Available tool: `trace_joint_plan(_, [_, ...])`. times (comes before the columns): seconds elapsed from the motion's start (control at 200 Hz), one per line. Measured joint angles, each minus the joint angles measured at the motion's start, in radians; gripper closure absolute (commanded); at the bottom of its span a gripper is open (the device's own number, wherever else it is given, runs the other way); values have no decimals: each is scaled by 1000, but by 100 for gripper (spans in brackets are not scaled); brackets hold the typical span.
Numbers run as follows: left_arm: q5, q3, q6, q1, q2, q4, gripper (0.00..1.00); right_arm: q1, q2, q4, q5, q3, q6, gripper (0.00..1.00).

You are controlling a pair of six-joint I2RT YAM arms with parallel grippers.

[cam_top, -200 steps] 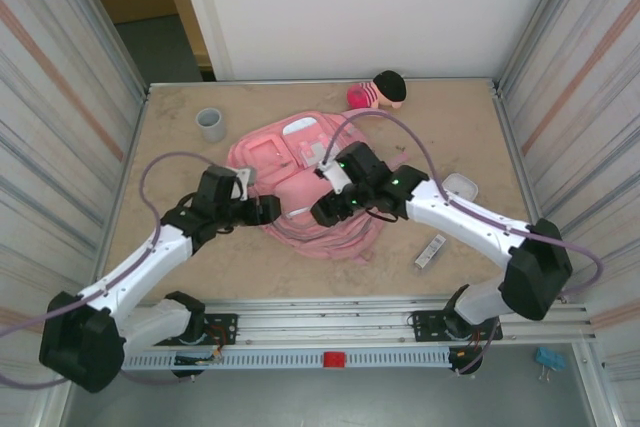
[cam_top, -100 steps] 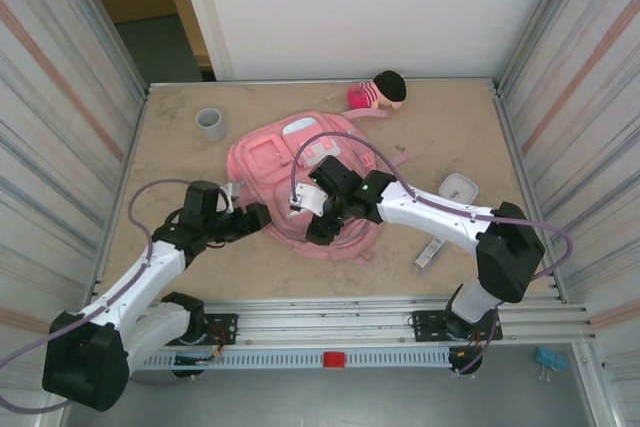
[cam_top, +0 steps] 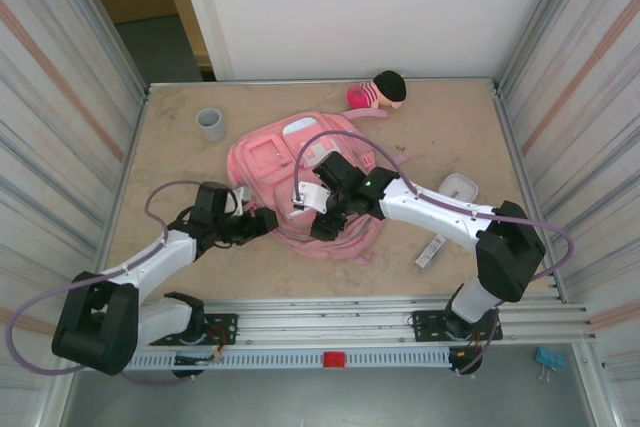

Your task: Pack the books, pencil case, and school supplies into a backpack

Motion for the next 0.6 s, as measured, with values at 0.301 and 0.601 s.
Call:
trace_joint_plan(0.301, [43,-29,90,-3,18,73,52,-4,0,-2,-11,-41,1,30])
trace_joint_plan(0.601, [-2,-39,147,-29,18,80,32,-5,-4,-1,-13,-42,5,30])
